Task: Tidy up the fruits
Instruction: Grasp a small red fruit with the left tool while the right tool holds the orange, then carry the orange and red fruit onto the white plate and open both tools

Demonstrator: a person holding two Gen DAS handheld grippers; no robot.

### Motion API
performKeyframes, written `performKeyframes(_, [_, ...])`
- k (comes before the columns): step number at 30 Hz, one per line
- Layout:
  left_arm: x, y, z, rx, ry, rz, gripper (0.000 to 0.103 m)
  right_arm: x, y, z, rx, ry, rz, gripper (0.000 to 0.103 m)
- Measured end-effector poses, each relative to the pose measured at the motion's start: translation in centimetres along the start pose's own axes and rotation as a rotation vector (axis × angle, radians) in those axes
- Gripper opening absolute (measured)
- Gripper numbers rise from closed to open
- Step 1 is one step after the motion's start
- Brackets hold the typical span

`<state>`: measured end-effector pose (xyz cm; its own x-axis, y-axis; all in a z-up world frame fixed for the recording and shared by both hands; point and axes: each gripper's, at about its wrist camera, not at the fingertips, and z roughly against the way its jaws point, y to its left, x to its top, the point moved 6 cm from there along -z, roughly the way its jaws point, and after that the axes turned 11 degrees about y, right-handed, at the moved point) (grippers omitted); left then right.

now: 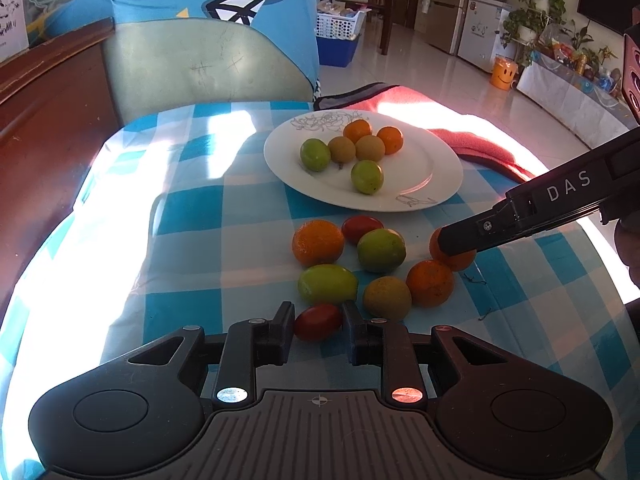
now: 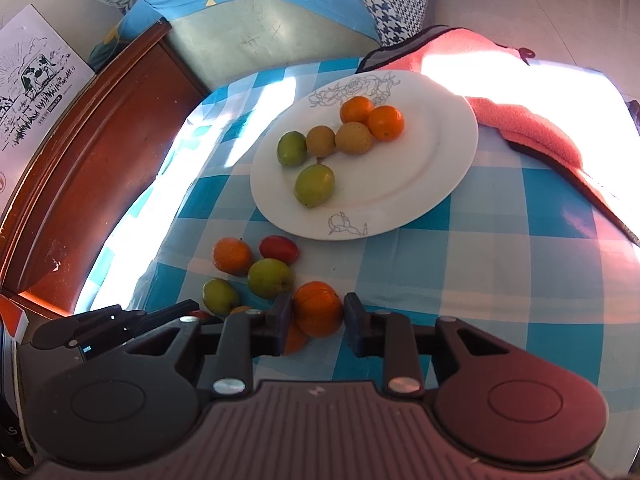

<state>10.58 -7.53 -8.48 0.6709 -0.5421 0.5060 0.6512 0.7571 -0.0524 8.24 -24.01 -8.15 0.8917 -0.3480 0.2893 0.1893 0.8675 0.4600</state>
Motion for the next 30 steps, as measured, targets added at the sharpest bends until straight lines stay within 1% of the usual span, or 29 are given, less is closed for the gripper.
performKeyframes(8, [0.5,-0.5,1.2,-0.016,-0.022,0.002,0.023,0.2,0.0,0.4,0.012,-0.008,-0.003,0.029])
performKeyframes(16, [1.7,-1.0,2.0,-0.023,-0.054,0.025,0.022,0.1,0.3,0.3,-0.003,-0.008,0.016,0.029])
performKeyframes(22, [3.2,-1.0,2.2,-0.017,-0.076,0.066,0.022,0.3,0.5,0.5,-0.011,-0.019,0.027,0.029])
performKeyframes(30, [5.9,-0.8,3.2,-0.014,-0.133,0.12,0.023,1.8,0.8,2.1,-0.004,-0.077,0.032,0.029])
